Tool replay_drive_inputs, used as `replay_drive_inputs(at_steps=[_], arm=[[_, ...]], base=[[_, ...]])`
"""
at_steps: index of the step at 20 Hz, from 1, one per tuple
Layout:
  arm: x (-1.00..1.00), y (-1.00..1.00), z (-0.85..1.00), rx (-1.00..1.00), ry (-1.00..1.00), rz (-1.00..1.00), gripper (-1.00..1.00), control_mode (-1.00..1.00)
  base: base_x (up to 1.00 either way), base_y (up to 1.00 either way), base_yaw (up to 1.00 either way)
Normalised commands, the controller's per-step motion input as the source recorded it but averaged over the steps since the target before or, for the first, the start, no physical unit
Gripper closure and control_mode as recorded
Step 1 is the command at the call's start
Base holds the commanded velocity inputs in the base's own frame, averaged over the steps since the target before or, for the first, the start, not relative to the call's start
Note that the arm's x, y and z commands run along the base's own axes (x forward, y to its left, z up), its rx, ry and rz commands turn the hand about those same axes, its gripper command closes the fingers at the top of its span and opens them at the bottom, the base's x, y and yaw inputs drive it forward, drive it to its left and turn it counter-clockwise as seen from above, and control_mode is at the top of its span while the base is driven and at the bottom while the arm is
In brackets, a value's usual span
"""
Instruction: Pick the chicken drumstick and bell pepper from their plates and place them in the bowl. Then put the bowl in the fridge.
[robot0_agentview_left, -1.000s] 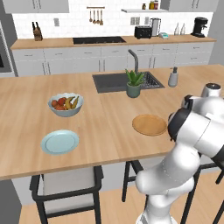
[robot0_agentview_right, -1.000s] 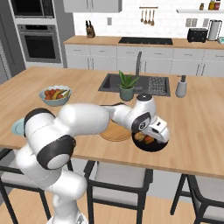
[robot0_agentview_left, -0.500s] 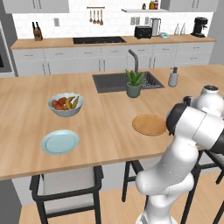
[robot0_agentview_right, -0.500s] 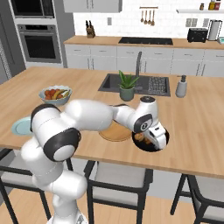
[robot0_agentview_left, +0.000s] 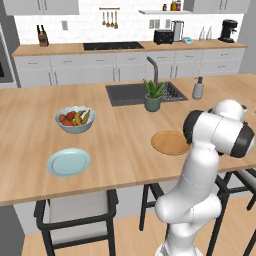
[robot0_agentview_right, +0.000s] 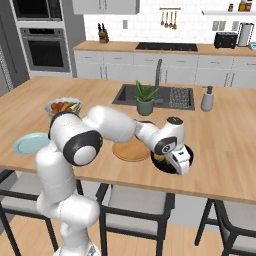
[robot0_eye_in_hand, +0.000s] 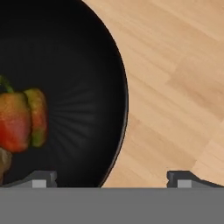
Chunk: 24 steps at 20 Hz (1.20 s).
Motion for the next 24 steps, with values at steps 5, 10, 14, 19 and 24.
replay_drive_inputs(at_steps=[5, 10, 14, 19, 24], arm=[[0.34, -0.16, -0.18, 0.07, 0.00, 0.00, -1.00, -1.00], [0.43, -0.15, -0.20, 0.03, 0.00, 0.00, -1.00, -1.00], [0.04, -0.06, -0.32, 0.00, 0.00, 0.00, -1.00, -1.00], [0.01, 0.00, -0.33, 0.00, 0.00, 0.00, -1.00, -1.00], [0.19, 0.00, -0.24, 0.00, 0.00, 0.00, -1.00, -1.00]], base=[[0.00, 0.00, 0.00], [0.00, 0.00, 0.00], [0.00, 0.00, 0.00], [0.00, 0.00, 0.00], [0.00, 0.00, 0.00]])
